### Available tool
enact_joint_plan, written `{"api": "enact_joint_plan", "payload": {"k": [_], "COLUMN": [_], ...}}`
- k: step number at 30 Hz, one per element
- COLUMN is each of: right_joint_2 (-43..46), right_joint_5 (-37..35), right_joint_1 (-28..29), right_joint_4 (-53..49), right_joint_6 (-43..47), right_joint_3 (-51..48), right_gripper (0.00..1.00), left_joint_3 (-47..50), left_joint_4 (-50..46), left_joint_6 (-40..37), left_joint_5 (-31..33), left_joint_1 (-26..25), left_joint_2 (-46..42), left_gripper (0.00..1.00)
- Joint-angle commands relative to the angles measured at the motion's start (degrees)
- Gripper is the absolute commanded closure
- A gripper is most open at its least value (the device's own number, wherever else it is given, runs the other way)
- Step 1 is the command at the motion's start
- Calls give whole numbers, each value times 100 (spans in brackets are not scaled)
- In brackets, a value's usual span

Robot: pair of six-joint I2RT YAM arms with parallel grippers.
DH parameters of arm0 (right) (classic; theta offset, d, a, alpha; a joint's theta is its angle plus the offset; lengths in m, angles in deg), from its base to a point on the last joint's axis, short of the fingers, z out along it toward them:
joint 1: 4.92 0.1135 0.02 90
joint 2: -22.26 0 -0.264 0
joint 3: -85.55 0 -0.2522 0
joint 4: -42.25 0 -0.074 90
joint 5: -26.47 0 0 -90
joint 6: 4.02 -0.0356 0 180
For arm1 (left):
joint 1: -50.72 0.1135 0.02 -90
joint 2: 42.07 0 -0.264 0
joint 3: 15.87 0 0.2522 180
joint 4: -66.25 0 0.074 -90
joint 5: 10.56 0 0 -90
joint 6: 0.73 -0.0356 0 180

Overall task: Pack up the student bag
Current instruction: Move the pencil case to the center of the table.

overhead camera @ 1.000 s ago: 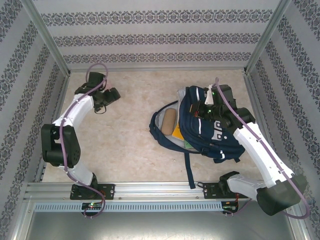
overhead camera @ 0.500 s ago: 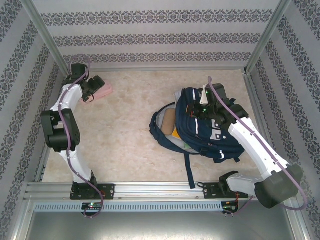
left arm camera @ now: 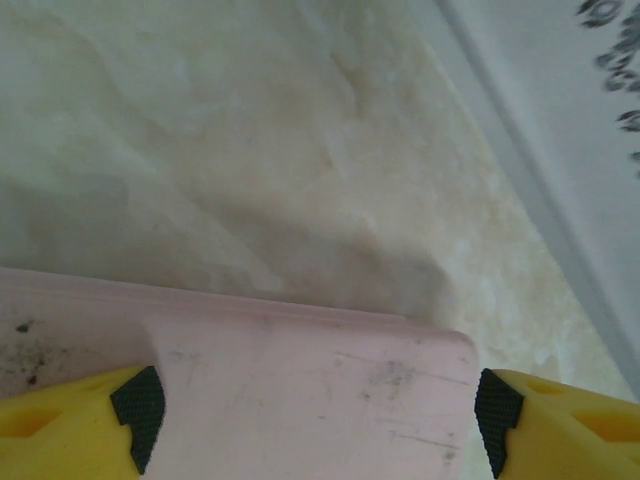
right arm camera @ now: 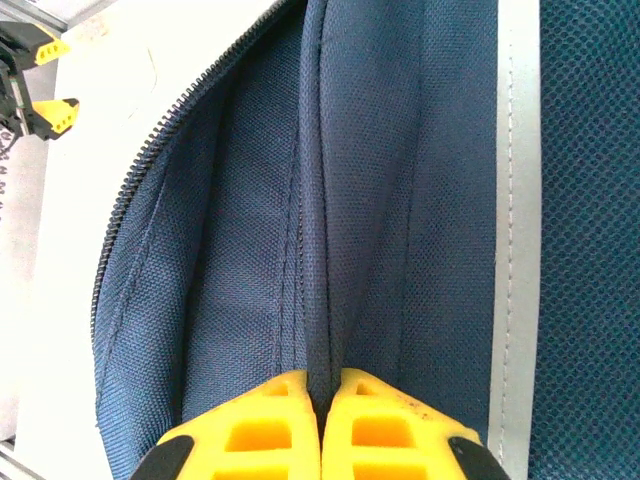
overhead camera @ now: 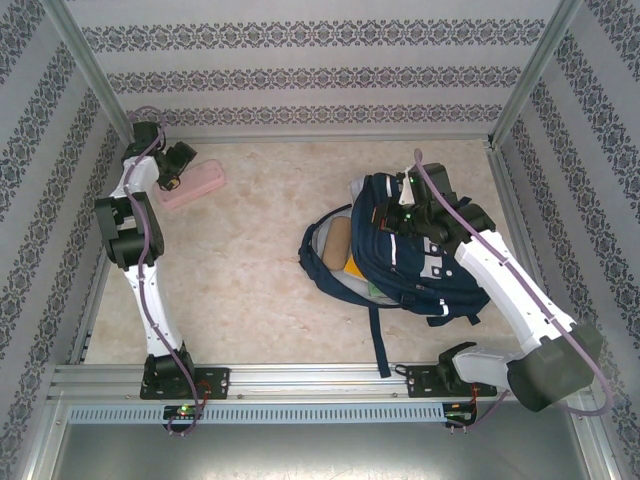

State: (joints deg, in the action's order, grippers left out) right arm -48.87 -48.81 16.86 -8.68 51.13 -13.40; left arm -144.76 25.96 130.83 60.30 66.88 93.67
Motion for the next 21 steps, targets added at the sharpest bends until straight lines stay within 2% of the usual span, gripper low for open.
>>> {"api": "enact_joint_plan", "payload": {"k": [1,5,12,17,21], "right_joint_2": [-34,-185,-417,-543,-603], "right_joint_5": [38,114,390,562,664], "right_joint_1": [107,90,67,70,72], "right_joint_4": [563,587,837,1006,1154], "right_joint_6": [-70,5,42,60,45], "right_joint_3": [380,491,522,487,436], "right_gripper": [100,100,100,100,100], "left_joint_3": [50,882,2945,4375,5482], "left_joint_4": [-384,-127,474,881,1151], "left_joint_6": [370,514,956,1365,1935], "left_joint_5": [-304,-459,-525,-471,-104], "left_joint_1": [2,-76,-493,-1069,-1857], "left_joint_2": [242,-139,-1489,-2466,-3295], "left_gripper": [17,18,18,18,17]}}
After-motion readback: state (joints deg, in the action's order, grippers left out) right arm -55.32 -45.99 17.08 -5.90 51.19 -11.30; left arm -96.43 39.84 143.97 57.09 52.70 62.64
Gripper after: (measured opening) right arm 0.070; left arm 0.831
